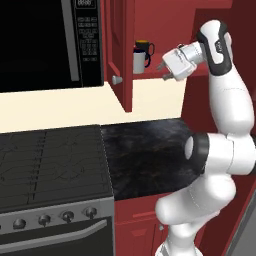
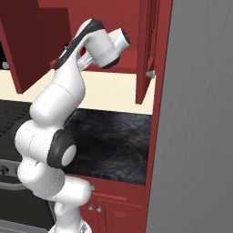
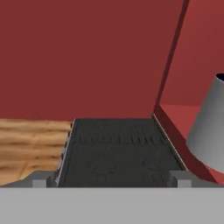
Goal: Pick the mug on the counter and place it in the cabinet with the handle facing the right, like the mugs already inside.
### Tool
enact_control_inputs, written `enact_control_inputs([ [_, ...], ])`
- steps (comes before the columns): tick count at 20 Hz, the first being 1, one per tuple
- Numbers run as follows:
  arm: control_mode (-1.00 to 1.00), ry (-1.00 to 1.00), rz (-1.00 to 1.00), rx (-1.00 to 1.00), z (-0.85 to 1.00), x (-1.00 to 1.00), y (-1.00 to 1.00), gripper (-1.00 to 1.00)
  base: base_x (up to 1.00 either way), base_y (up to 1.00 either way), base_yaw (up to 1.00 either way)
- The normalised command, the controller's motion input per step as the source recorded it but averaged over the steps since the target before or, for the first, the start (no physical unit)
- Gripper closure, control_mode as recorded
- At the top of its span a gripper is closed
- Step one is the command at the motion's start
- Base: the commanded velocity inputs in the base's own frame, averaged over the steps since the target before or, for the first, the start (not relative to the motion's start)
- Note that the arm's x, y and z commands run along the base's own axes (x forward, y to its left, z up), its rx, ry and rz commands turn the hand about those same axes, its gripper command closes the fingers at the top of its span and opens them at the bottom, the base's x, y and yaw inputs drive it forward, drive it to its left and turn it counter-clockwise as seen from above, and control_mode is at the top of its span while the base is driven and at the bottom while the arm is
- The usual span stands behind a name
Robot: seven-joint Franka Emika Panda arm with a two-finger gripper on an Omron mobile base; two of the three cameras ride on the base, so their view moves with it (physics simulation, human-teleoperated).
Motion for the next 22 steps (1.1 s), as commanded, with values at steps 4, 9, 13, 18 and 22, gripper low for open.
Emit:
enact_control_inputs([
  [4, -1.00, 0.00, -0.04, 0.00, 0.00, -0.51, 0.04, -1.00, 0.00, 0.00, 0.00],
  [9, -1.00, 0.00, -0.03, 0.00, -0.05, -0.52, 0.01, -1.00, 0.00, 0.00, 0.00],
  [13, -1.00, 0.04, -0.03, -0.01, -0.29, -0.58, 0.00, -1.00, 0.00, 0.00, 0.00],
  [18, -1.00, 0.07, -0.03, -0.08, -0.54, -0.64, 0.03, -1.00, 0.00, 0.00, 0.00],
  [22, -1.00, 0.14, -0.03, -0.15, -0.65, -0.55, 0.21, -1.00, 0.00, 0.00, 0.00],
])
